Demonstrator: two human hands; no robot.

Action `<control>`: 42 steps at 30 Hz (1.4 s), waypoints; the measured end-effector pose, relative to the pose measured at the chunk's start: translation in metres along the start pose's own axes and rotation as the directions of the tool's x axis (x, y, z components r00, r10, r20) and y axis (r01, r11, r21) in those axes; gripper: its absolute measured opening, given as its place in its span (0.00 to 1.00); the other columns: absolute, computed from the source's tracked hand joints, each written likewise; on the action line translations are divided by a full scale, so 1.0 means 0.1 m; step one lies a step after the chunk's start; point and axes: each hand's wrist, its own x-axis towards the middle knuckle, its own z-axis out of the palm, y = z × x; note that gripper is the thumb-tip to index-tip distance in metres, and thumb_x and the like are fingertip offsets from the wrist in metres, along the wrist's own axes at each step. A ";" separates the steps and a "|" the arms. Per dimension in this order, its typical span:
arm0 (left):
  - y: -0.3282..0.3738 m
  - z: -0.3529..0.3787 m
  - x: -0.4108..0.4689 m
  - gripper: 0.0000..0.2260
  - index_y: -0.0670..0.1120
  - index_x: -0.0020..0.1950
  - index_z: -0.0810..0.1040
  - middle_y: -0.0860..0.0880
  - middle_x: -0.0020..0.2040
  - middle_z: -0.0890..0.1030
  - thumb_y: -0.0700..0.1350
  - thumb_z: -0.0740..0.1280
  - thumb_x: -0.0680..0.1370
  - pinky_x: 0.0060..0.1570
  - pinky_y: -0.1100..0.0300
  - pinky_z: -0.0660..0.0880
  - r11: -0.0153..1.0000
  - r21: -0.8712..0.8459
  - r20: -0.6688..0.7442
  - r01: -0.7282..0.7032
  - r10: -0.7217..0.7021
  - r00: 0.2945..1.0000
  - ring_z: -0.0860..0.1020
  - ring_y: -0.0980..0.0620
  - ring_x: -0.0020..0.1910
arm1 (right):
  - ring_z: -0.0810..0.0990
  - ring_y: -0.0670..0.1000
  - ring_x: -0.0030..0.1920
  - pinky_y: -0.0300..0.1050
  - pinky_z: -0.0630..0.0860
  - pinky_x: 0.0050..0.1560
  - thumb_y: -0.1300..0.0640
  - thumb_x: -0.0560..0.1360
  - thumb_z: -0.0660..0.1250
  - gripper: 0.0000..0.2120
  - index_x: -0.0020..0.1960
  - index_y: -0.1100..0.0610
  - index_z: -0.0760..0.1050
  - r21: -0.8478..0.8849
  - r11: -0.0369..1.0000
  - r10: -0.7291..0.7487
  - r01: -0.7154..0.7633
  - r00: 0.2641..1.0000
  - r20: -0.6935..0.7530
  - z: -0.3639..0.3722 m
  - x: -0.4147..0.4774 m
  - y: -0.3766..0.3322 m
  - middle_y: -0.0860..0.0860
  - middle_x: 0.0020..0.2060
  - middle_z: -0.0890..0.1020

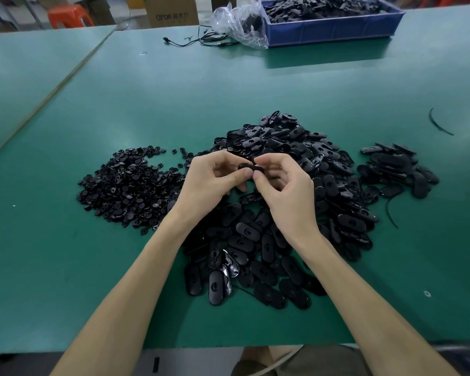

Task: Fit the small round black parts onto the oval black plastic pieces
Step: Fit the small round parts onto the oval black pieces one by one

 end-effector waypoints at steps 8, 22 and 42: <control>0.01 -0.01 -0.01 0.08 0.40 0.56 0.86 0.46 0.38 0.84 0.38 0.74 0.78 0.34 0.66 0.72 0.985 -0.152 0.020 0.076 -0.074 0.997 0.78 0.55 0.34 | 0.86 0.46 0.49 0.39 0.81 0.52 0.64 0.78 0.73 0.09 0.56 0.54 0.81 0.029 1.000 0.007 -0.008 1.000 0.006 -0.01 0.00 -0.02 0.45 0.48 0.86; -0.04 -0.02 0.00 0.05 0.50 0.53 0.86 0.47 0.47 0.87 0.46 0.76 0.77 0.53 0.31 0.77 0.970 -0.228 -0.057 0.080 -0.095 0.994 0.83 0.49 0.45 | 0.87 0.48 0.44 0.46 0.82 0.48 0.56 0.82 0.71 0.04 0.49 0.53 0.83 -0.051 0.999 0.014 -0.012 0.999 0.038 0.01 -0.01 -0.03 0.47 0.40 0.87; -0.05 0.02 0.02 0.08 0.38 0.58 0.85 0.48 0.38 0.86 0.36 0.72 0.80 0.35 0.69 0.75 0.975 -0.217 0.015 0.041 -0.039 0.999 0.82 0.56 0.35 | 0.87 0.48 0.42 0.44 0.83 0.48 0.62 0.81 0.71 0.07 0.58 0.55 0.79 0.058 0.998 0.021 -0.021 1.000 0.004 0.00 0.00 -0.01 0.49 0.41 0.87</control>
